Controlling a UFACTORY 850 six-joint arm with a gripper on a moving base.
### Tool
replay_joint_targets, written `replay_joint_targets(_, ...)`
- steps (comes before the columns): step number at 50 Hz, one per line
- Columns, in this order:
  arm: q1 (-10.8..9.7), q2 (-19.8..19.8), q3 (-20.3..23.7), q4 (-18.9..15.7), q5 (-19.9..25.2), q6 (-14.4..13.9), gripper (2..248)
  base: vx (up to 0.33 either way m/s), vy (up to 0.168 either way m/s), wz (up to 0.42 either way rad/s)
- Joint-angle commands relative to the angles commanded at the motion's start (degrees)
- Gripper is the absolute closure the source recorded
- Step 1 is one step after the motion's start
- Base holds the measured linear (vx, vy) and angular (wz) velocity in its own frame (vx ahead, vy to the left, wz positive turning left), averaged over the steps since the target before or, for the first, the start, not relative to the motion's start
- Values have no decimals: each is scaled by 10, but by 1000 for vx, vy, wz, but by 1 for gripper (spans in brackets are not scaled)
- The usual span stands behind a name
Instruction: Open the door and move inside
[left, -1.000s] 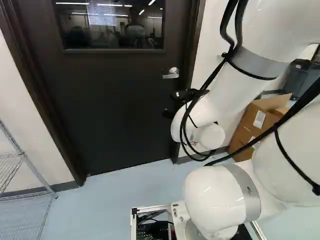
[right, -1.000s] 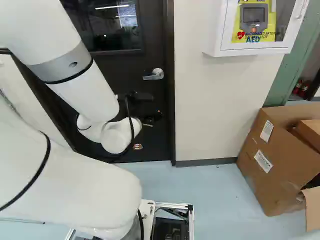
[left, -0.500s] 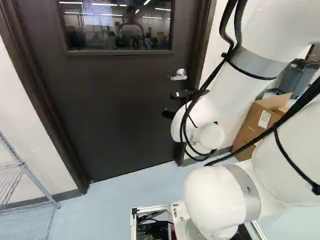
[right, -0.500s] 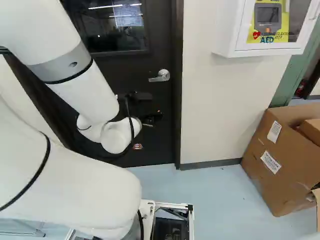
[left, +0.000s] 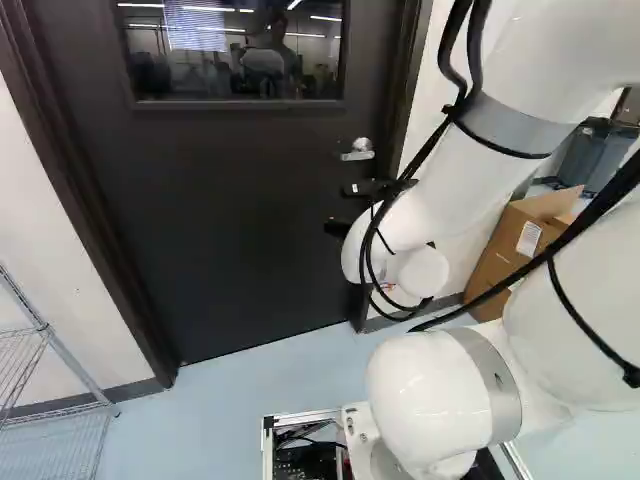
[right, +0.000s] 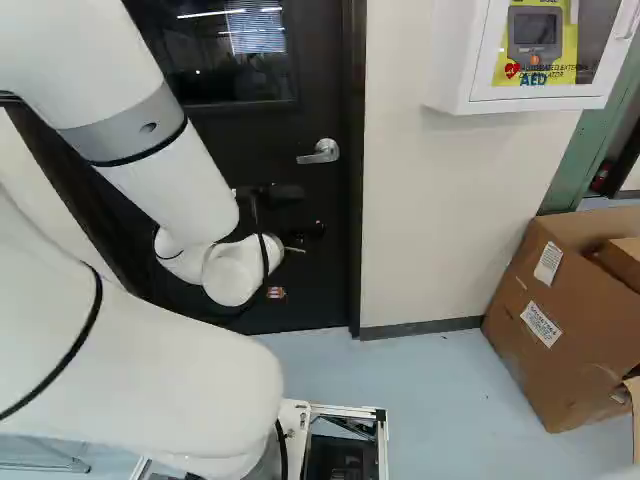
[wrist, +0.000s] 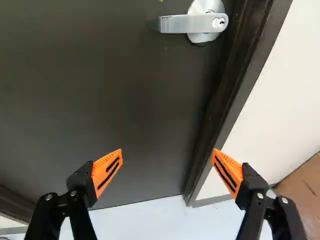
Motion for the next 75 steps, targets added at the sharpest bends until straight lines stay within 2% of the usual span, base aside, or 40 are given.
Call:
replay_joint_targets(18, 0, -18, -17, 0, 0, 0, 3, 0, 0, 0)
replay_joint_targets(75, 0, -1, -82, 0, 0, 0, 3, 0, 0, 0)
